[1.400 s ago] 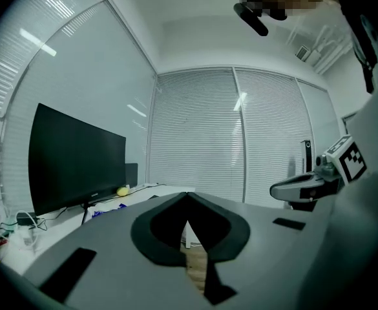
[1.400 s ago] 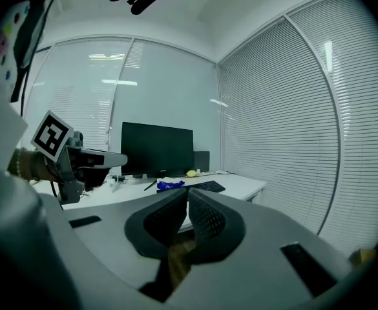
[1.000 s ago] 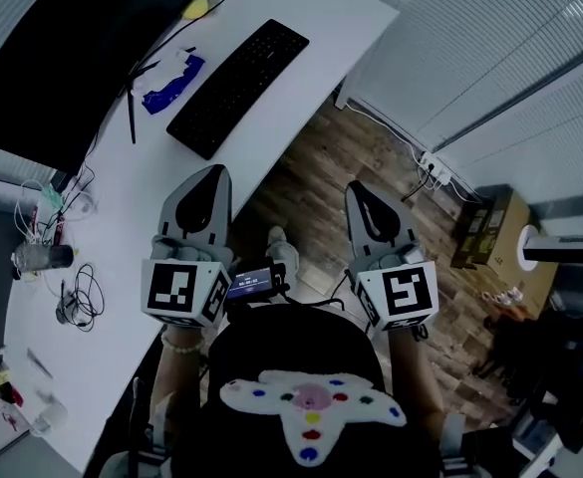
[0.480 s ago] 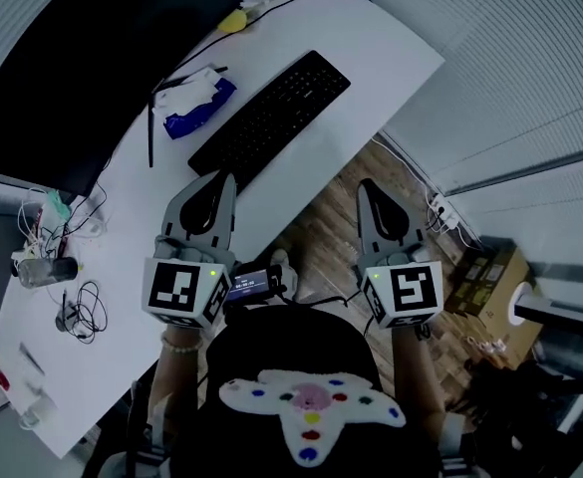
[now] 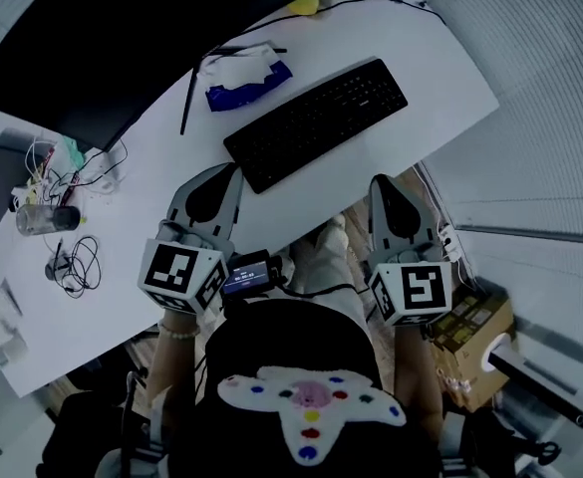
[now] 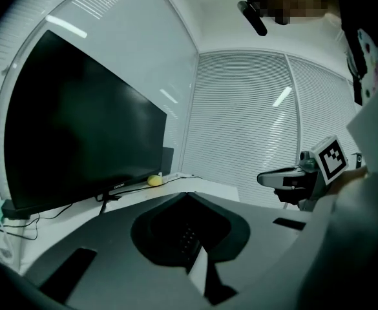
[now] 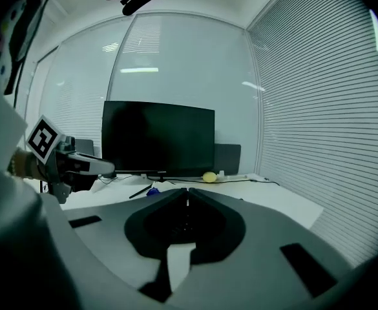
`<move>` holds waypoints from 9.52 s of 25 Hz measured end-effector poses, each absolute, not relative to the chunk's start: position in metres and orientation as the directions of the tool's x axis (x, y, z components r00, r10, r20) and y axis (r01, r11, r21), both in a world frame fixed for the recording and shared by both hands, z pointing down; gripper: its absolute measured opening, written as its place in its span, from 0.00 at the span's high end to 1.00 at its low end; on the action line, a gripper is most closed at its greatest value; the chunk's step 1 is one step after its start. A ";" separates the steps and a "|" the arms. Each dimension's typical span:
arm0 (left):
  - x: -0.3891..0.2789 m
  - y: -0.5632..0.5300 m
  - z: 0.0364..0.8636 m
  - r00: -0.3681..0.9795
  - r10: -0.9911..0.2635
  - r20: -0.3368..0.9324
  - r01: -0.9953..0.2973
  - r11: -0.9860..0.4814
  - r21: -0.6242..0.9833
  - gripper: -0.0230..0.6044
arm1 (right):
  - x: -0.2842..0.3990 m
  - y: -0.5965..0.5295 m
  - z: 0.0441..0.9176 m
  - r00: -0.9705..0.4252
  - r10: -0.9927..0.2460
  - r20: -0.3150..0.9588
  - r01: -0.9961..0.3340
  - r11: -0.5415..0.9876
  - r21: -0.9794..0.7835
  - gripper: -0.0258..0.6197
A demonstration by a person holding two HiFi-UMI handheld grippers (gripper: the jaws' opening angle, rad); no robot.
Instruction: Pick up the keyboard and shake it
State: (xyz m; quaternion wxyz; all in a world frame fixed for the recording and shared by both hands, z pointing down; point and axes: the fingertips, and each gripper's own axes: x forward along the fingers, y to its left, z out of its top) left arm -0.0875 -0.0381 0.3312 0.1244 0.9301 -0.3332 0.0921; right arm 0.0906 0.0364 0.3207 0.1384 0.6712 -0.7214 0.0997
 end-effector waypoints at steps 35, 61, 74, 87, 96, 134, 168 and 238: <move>-0.092 -0.078 0.542 0.461 -0.596 0.658 -0.857 -0.107 0.504 0.56 | 0.132 -0.044 0.389 -0.429 -0.755 0.496 -0.879 0.476 -0.034 0.90; -0.091 -0.079 0.515 0.458 -0.616 0.641 -0.845 -0.079 0.528 0.67 | 0.192 -0.078 0.436 -0.378 -0.711 0.594 -0.903 0.425 -0.066 0.90; -0.093 -0.076 0.493 0.395 -0.639 0.661 -0.887 -0.077 0.456 0.67 | 0.265 -0.162 0.494 -0.415 -0.612 0.674 -0.904 0.360 -0.229 0.57; -0.097 -0.078 0.486 0.369 -0.642 0.672 -0.898 -0.060 0.435 0.67 | 0.283 -0.189 0.541 -0.464 -0.457 0.759 -0.879 0.341 -0.332 0.52; -0.098 -0.077 0.490 0.358 -0.633 0.687 -0.904 -0.049 0.425 0.67 | 0.277 -0.190 0.546 -0.524 -0.363 0.771 -0.843 0.353 -0.406 0.52; -0.053 -0.146 0.458 0.559 -0.803 0.206 -0.699 -0.323 0.638 0.70 | 0.293 -0.182 0.270 -0.144 -0.853 0.502 -0.909 0.315 0.274 0.53; -0.060 -0.157 0.358 0.526 -0.800 -0.289 -0.463 -0.554 0.692 0.70 | 0.184 -0.084 0.058 -0.147 -0.988 0.045 -0.696 0.136 0.705 0.53; -0.139 -0.071 0.546 0.277 -0.606 0.746 -0.914 0.074 0.399 0.68 | 0.239 -0.189 0.552 -0.418 -0.496 0.761 -0.902 0.324 -0.285 0.53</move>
